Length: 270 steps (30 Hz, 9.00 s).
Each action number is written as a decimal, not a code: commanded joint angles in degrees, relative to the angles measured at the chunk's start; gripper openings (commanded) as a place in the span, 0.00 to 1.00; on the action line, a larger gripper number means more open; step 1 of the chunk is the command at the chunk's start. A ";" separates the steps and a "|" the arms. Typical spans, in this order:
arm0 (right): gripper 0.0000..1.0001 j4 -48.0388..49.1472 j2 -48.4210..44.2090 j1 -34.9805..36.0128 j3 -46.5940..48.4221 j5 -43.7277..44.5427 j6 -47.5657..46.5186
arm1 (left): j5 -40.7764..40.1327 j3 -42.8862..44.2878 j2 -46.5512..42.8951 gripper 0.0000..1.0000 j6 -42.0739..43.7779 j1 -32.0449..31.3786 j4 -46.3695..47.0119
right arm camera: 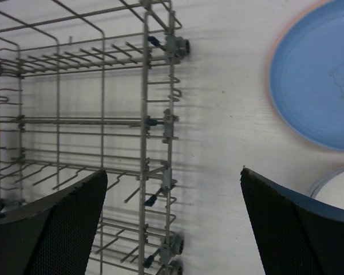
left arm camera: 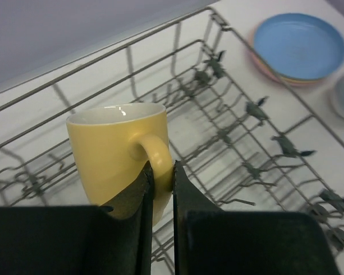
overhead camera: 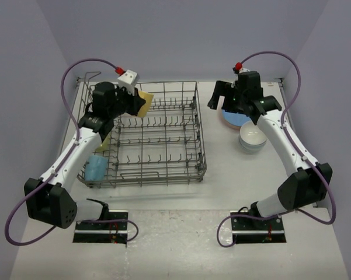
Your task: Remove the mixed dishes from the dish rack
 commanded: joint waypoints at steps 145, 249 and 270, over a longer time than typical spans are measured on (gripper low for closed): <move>0.82 -1.65 4.27 -7.44 0.95 2.07 -21.16 | -47.51 -0.17 0.07 0.00 -15.81 3.08 -14.86; 0.82 -8.50 -18.22 -6.56 -30.95 16.39 13.23 | -37.41 -7.72 -8.11 0.51 -33.90 -9.76 -60.29; 0.92 -5.19 -30.62 -6.56 -25.06 8.43 9.81 | -37.51 7.13 -14.26 0.00 -27.24 -9.93 -55.14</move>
